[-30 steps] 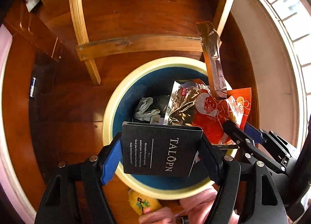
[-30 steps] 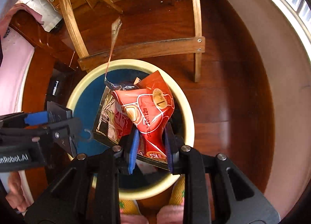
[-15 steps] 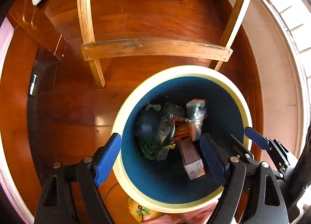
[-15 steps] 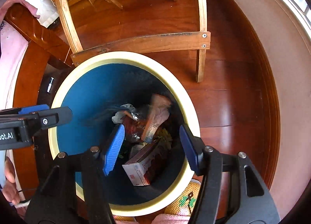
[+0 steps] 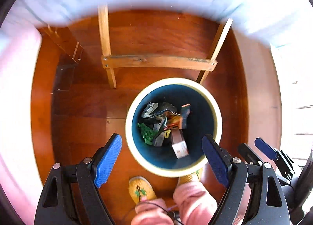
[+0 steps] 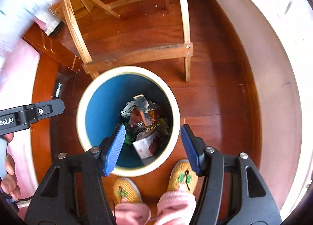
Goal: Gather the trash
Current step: 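Raise both tools from the bin back toward the table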
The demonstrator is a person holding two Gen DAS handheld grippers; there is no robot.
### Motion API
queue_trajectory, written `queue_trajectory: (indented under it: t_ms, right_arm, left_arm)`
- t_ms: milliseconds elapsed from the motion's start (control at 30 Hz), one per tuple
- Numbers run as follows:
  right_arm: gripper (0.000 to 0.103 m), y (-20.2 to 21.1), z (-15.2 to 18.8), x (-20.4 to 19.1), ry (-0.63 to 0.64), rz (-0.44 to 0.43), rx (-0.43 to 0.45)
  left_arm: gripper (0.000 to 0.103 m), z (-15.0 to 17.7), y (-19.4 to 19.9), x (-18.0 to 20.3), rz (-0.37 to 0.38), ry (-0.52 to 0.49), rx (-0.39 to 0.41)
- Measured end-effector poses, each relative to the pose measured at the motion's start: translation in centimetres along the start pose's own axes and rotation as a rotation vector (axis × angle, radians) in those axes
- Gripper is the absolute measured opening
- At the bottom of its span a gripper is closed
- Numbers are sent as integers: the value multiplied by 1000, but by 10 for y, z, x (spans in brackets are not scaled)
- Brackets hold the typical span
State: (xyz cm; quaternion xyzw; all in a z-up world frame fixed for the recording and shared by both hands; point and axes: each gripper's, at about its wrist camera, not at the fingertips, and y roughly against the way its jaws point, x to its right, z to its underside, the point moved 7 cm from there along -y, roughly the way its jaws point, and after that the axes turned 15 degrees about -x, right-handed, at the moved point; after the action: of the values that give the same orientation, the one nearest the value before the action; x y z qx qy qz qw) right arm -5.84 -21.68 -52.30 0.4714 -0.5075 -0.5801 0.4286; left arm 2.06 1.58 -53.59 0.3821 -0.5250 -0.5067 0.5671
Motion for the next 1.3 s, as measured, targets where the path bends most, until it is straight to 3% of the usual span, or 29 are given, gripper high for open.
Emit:
queue_trajectory:
  t_ms: [300, 800, 1300]
  right_arm:
    - [56, 148, 10, -29, 14, -17, 60]
    - [56, 362, 15, -84, 43, -37, 233]
    - [56, 574, -21, -121, 65, 14, 551]
  left_arm:
    - [86, 47, 154, 20, 28, -35, 62]
    - [86, 90, 383, 74, 35, -203, 292]
    - [86, 87, 575, 77, 11, -240, 523]
